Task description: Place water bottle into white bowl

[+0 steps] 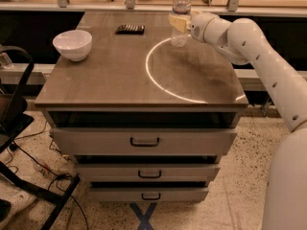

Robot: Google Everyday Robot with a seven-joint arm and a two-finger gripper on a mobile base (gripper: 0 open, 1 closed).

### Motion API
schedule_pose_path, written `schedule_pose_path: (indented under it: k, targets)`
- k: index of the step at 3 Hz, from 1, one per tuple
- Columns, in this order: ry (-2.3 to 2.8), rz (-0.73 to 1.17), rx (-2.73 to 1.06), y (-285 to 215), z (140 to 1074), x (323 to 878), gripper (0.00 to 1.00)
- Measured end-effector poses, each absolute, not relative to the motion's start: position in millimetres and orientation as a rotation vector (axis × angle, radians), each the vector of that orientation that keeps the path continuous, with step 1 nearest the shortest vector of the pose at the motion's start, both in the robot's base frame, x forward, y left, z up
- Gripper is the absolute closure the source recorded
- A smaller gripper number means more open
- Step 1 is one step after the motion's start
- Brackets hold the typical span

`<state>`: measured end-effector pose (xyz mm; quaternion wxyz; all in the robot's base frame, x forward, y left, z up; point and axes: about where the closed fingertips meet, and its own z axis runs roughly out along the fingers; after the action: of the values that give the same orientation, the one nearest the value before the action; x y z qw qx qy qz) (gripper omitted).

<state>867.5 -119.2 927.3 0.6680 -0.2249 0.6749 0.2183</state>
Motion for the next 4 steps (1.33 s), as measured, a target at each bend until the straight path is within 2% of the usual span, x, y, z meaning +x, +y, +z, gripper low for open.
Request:
schedule_pose_path:
  k: [1,2,3,4]
  targets:
    - [1.524,0.496,-0.511,-115.7,927.0,867.8,0.86]
    - [1.523,0.499,-0.515,-112.1,926.8,868.0,1.00]
    - [1.523,0.499,-0.515,-112.1,926.8,868.0,1.00]
    - [1.501,0.480,-0.635,-82.3,959.2,852.9,1.00]
